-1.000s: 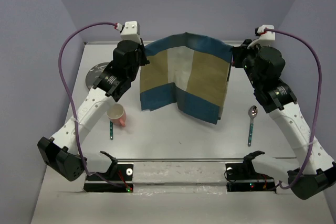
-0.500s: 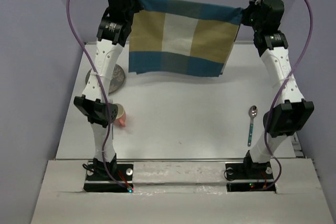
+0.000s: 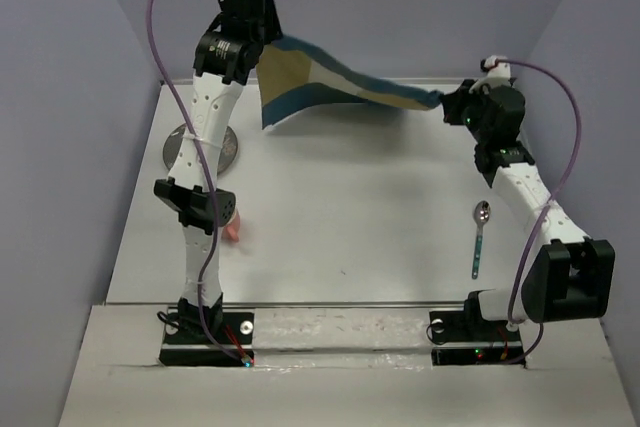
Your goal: Set the dinner table for one person
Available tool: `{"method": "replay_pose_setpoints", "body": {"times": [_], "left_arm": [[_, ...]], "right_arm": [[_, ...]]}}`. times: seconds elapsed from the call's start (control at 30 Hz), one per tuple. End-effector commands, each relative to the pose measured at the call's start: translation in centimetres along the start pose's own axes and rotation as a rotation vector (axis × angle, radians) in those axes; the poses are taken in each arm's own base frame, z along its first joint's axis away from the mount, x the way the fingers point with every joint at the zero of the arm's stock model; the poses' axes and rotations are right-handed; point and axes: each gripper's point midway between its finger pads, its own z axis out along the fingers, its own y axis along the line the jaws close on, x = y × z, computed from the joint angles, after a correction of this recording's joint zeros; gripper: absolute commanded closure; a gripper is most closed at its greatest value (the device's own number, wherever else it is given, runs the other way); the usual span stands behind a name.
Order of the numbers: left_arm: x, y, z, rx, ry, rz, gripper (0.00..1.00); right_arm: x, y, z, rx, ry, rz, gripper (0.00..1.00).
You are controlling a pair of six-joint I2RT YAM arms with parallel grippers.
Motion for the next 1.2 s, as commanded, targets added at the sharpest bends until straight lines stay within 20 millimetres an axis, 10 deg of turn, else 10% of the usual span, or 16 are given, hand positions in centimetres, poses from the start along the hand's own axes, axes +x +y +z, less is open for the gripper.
{"method": "replay_pose_setpoints", "body": {"times": [0.0,0.2,0.5,0.6,0.63,0.7,0.73,0.77,1.0,1.1,1.17], "left_arm": [[-2.6,-1.2,-4.1,-0.022,-0.075,0.018,0.01],[-6.9,-1.0,-12.1,-0.001,-0.168,-0.035,0.01],[-10.5,-1.8,-24.0,0.085,-0.275,-0.117,0.01],[-5.1,-4.8,-23.3,0.101,-0.148,-0.054,0.02],[0.8,-6.2,-22.6,0.081,-0.07,0.057,0.02],[5.4,-7.5,-22.3,0.16,-0.069,0.065,0.05],[3.5,-6.7,-23.9,0.229,-0.158,-0.092,0.08],[8.9,-5.6,-22.4,0.205,-0.097,-0.047,0.1],[6.6,-0.8,-26.7,0.326,-0.238,-0.254,0.17],[6.8,-0.6,-28.1,0.41,-0.25,-0.216,0.15],[7.3,0.3,-28.6,0.419,-0.248,-0.195,0.12]], "right_arm": [[6.7,-0.2,-1.2,-0.047,0.043,0.069,1.0],[14.6,-2.2,-3.6,0.032,0.226,0.084,1.0],[18.6,-5.8,-7.5,0.283,0.379,0.146,0.93],[18.6,-7.4,-9.0,0.395,0.408,0.13,0.49],[17.9,-7.1,-9.1,0.393,0.401,0.14,0.34],[16.5,-6.4,-9.6,0.368,0.374,0.151,0.27],[15.9,-5.9,-9.9,0.351,0.359,0.158,0.26],[15.2,-5.4,-10.1,0.33,0.346,0.164,0.25],[15.7,3.0,-9.8,-0.025,0.373,0.269,0.4],[18.1,9.7,-8.6,-0.157,0.441,0.134,0.58],[21.3,12.4,-7.7,-0.198,0.529,0.077,0.91]]}}
